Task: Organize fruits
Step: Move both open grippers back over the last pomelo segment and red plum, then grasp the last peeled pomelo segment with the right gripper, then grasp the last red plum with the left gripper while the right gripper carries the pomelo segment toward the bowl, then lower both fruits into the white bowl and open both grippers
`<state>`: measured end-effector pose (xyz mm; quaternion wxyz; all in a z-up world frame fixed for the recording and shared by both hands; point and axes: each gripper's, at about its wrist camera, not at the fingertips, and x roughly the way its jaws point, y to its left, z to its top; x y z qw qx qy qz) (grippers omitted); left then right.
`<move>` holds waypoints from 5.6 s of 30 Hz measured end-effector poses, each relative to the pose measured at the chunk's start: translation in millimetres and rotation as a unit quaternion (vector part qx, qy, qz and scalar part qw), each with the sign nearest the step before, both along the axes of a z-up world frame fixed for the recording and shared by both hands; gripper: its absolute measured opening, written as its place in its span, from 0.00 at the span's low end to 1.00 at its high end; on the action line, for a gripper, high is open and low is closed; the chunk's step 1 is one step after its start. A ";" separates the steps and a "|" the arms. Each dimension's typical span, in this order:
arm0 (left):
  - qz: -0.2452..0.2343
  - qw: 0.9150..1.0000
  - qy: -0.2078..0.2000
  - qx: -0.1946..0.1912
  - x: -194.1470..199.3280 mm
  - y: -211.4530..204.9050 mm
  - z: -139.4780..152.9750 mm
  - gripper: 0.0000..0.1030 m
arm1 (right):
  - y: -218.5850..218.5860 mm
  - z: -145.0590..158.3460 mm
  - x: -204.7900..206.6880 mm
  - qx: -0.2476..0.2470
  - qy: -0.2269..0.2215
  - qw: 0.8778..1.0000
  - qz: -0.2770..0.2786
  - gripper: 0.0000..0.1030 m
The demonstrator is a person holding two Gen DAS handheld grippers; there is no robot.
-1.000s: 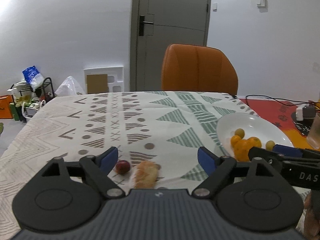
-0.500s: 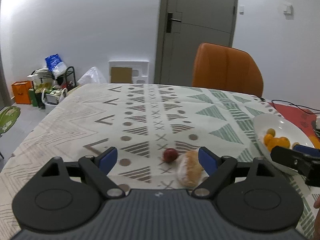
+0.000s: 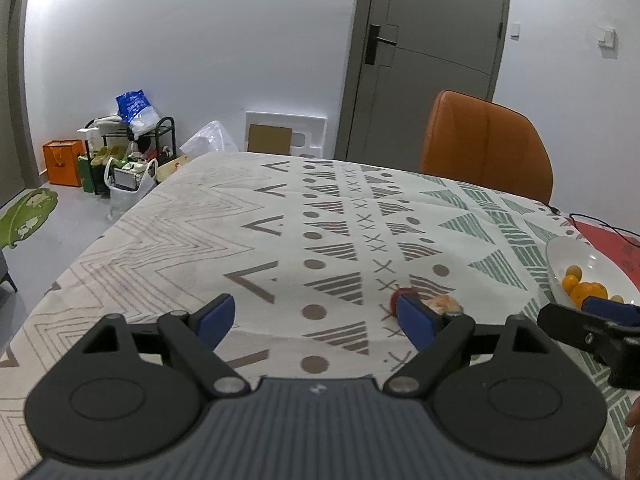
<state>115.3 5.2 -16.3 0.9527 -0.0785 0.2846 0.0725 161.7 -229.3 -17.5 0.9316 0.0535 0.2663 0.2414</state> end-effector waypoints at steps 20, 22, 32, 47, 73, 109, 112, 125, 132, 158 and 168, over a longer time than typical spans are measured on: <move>0.018 0.999 -0.006 -0.031 -6.8 40.7 -8.7 0.84 | 57.1 -15.0 13.1 -0.036 0.046 0.997 0.054 0.58; 0.020 0.999 -0.005 -0.033 -6.1 43.7 -9.9 0.84 | 60.9 -18.1 15.9 -0.037 0.054 0.996 0.056 0.58; 0.031 0.998 0.003 -0.045 -2.9 58.8 -17.8 0.84 | 78.2 -30.1 29.1 -0.046 0.071 0.994 0.064 0.57; 0.009 0.999 0.011 -0.035 11.3 43.8 -17.0 0.84 | 67.7 -31.1 35.5 -0.061 0.049 0.996 0.048 0.33; -0.062 0.998 0.016 0.008 54.0 -33.7 -17.7 0.70 | -12.2 -6.2 34.0 -0.018 0.018 1.000 -0.015 0.32; -0.152 0.988 -0.015 0.015 69.9 -116.8 7.1 0.21 | -116.4 -6.2 38.8 0.007 0.010 0.992 -0.127 0.33; -0.161 0.987 -0.019 0.014 72.7 -125.7 10.5 0.21 | -123.4 -6.4 40.6 0.008 0.009 0.991 -0.137 0.33; -0.186 0.982 -0.027 0.012 85.3 -153.2 14.5 0.21 | -140.3 -8.8 52.9 0.006 0.008 0.988 -0.157 0.33; -0.199 0.980 -0.026 0.007 94.2 -165.2 13.3 0.21 | -147.3 -6.2 60.8 0.000 0.002 0.986 -0.167 0.39; -0.214 0.976 -0.033 0.006 92.6 -187.4 22.0 0.50 | -178.8 -11.2 23.0 0.046 0.013 0.979 -0.197 0.47; -0.192 0.981 -0.032 0.011 71.6 -167.0 25.0 0.74 | -158.4 -9.8 12.8 0.053 0.011 0.983 -0.177 0.59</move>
